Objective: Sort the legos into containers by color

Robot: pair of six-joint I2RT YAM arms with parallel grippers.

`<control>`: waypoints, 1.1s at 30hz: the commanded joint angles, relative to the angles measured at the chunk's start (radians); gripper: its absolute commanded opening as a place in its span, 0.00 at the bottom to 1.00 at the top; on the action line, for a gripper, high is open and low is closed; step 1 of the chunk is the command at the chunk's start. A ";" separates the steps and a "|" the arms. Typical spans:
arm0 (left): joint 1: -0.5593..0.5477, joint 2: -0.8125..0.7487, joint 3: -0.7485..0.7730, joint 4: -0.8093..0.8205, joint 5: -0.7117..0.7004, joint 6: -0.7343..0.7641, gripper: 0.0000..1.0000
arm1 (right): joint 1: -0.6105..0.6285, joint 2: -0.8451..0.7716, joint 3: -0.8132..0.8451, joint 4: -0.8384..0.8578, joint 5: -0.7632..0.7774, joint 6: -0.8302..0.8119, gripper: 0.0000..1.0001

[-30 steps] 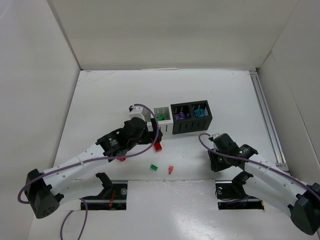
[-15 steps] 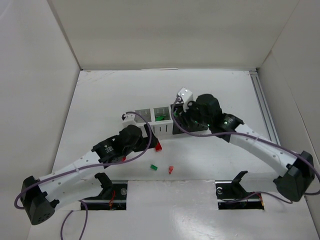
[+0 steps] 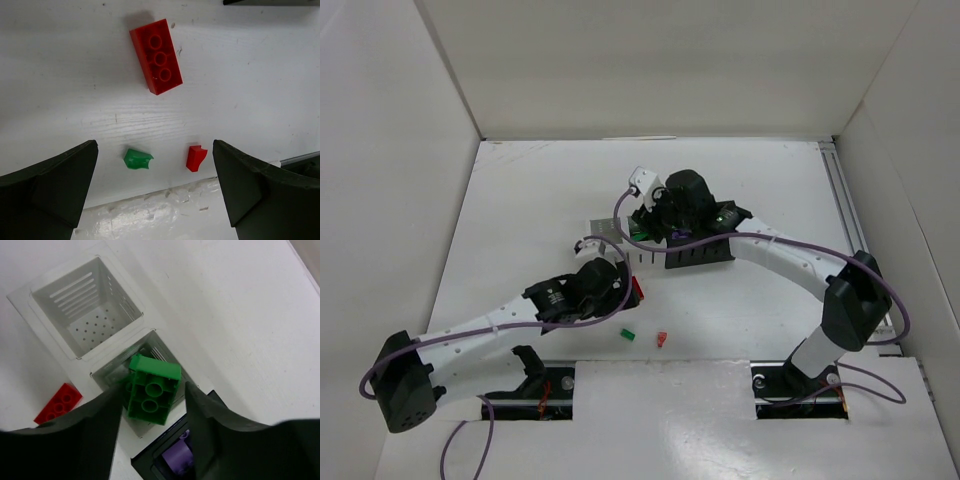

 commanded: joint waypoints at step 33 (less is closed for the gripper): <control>-0.182 0.433 0.052 -0.111 0.015 -0.355 0.49 | -0.125 -0.430 -0.303 -0.023 0.035 -0.034 0.90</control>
